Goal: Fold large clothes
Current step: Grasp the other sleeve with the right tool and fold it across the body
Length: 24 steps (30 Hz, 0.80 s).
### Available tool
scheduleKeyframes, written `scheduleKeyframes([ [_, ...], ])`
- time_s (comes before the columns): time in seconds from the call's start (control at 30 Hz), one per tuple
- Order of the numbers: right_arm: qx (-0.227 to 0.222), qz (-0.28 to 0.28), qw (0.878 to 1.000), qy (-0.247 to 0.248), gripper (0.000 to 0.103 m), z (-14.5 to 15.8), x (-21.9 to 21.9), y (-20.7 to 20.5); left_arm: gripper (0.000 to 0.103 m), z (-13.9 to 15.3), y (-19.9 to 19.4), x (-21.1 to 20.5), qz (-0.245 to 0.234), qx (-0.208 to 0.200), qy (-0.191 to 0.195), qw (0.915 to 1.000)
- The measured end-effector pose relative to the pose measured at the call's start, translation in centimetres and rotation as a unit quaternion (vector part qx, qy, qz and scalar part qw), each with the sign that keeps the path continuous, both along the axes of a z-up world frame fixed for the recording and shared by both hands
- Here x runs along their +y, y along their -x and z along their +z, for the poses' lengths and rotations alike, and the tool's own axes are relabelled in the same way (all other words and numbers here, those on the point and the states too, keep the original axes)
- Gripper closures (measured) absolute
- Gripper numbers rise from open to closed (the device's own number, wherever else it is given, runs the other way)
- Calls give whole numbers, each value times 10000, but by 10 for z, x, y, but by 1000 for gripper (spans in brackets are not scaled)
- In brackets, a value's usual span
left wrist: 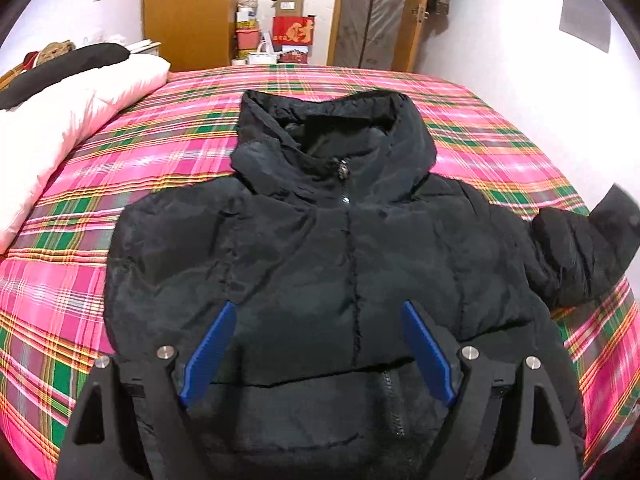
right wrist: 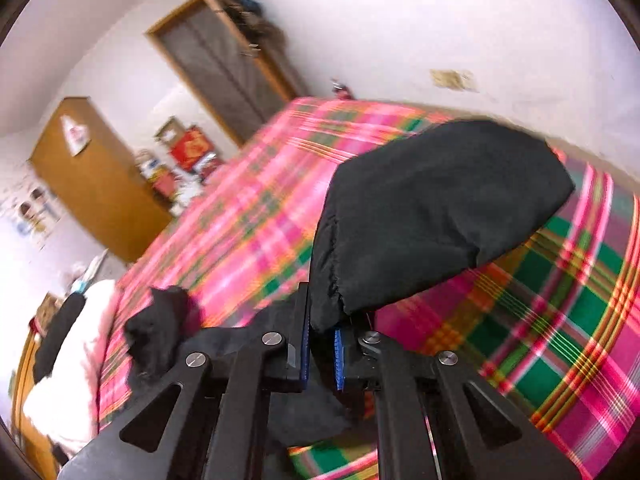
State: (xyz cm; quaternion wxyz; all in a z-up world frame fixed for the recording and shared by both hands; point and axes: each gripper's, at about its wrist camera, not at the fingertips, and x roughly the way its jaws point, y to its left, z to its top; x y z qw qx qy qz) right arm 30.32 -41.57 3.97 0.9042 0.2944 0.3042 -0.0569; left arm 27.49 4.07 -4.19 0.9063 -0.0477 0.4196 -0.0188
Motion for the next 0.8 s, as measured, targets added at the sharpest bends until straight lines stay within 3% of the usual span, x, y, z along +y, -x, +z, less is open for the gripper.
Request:
scheduleKeyframes([
  [0.27, -382, 965, 9943, 230, 94, 52, 83, -11, 18, 12, 2, 25, 286, -109, 182, 9994],
  [0.4, -412, 1560, 9864, 312, 94, 55, 136, -11, 18, 16, 1, 39, 468, -140, 262, 9985],
  [0.6, -180, 2332, 9716, 348, 95, 21, 216, -34, 18, 19, 2, 65, 785, -133, 386, 9961],
  [0.8, 435, 2962, 9534, 370, 94, -46, 287, -51, 18, 22, 0, 89, 1088, -170, 534, 9925],
])
